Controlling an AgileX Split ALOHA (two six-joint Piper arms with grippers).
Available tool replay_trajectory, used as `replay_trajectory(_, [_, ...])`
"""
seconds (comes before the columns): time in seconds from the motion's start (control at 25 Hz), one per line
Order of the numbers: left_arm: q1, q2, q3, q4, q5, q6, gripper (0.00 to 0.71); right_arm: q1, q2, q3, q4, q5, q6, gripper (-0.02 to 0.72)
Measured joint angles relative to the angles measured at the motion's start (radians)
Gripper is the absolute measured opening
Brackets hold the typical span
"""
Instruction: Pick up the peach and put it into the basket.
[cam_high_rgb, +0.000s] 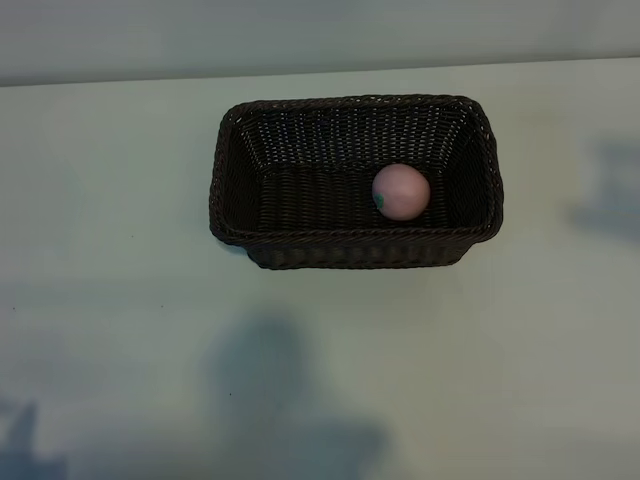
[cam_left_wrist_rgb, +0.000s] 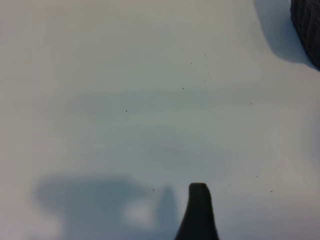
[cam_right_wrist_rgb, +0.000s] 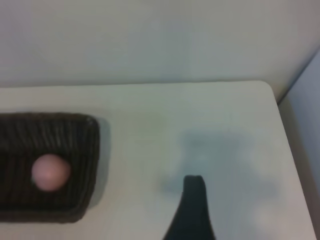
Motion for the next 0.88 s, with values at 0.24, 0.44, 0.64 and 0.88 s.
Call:
replay_trajectory(0.24, [0.000, 0.000, 0.000, 0.000, 0.000, 0.000, 0.590, 0.071, -0.278, 0.196, -0.047, -0.040, 0.003, 0.597])
replay_trajectory(0.44, [0.000, 0.000, 0.000, 0.000, 0.000, 0.000, 0.590, 0.089, -0.465, 0.317, -0.060, -0.045, 0.008, 0.596])
replay_trajectory(0.64, [0.000, 0.000, 0.000, 0.000, 0.000, 0.000, 0.590, 0.089, -0.614, 0.462, -0.073, -0.051, 0.015, 0.595])
replay_trajectory(0.88, [0.000, 0.000, 0.000, 0.000, 0.000, 0.000, 0.590, 0.089, -0.749, 0.578, -0.075, -0.054, 0.018, 0.595])
